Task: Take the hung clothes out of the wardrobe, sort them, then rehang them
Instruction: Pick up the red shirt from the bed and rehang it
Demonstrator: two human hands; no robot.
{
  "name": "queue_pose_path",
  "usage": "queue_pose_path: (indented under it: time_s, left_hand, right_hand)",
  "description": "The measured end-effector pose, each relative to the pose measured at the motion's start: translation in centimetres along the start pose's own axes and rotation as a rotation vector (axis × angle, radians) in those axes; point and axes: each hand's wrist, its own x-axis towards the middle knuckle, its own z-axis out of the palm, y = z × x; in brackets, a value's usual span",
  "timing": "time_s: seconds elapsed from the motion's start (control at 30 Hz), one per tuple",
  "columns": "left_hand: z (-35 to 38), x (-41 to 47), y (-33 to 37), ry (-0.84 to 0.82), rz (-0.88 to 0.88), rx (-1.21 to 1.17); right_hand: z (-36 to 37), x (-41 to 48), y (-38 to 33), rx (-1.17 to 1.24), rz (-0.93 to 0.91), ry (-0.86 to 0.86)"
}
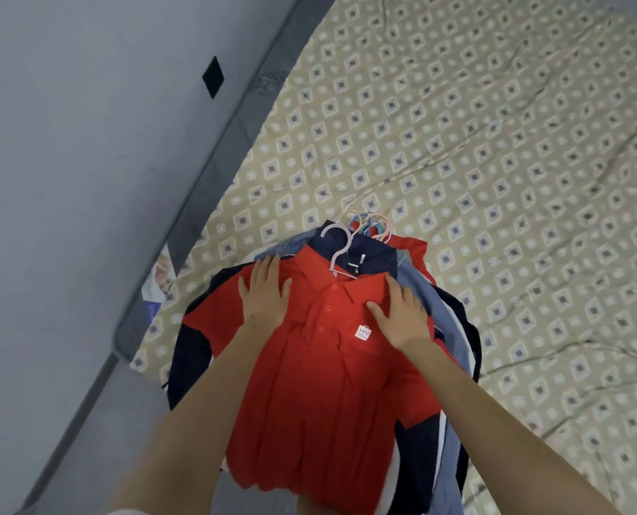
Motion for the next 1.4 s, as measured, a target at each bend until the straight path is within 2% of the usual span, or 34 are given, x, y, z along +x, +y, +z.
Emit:
queue_pose_path:
  time_s: [0.1, 0.17, 0.23, 0.27, 0.37, 0.53, 0.63, 0.77, 1.0, 1.2, 1.4]
  left_hand:
    - [0.7, 0.0, -0.9, 0.109, 0.063, 0.068]
    - [0.8, 0.4, -1.7, 0.111, 0.079, 0.157]
    - [0.4, 0.6, -2.0, 0.046, 0.051, 0.173]
    - [0.0, 0.4, -2.0, 0.003, 0.037, 0.153]
    - [-0.9, -0.2, -2.2, 0.013, 0.078, 0.048]
    - [-3.6, -3.9, -2.2, 0.171, 0.186, -0.170]
    - [-6.1, -6.7, -1.7, 0.213, 0.170, -0.208]
    - [-9.7, -11.8, -1.5, 0.285, 0.091, -0.231]
    - [-12.7, -25.3, -1.7, 0.571, -0.104, -0.269]
    - [-13.0, -37.1, -3.5, 0.695, -0.366, -0.304]
    - [-11.8, -49.5, -5.1, 0.860, -0.583, -0.328]
  right_hand:
    - [0.3, 0.1, -0.2, -0.034, 0.008, 0.020]
    - [0.3, 0.3, -0.3, -0.051, 0.015, 0.026]
    - [0.0, 0.4, -0.6, -0.047, 0.020, 0.023]
    - [-0.1, 0.3, -0.7, -0.049, 0.020, 0.017]
    - [-0.6, 0.1, -0.6, -0.029, 0.037, -0.025]
    - [-2.3, -1.8, -1.1, 0.010, 0.031, -0.084]
    - [-3.6, -4.0, -1.8, 0.015, -0.070, -0.019]
    - [-6.4, -7.4, -3.6, 0.047, -0.208, 0.010]
    - [-10.6, -13.5, -8.2, -0.089, -0.484, -0.086]
    - [-10.3, -21.3, -12.1, -0.108, -0.712, -0.131]
    - [-7.3, -30.1, -16.2, -0.224, -0.962, -0.174]
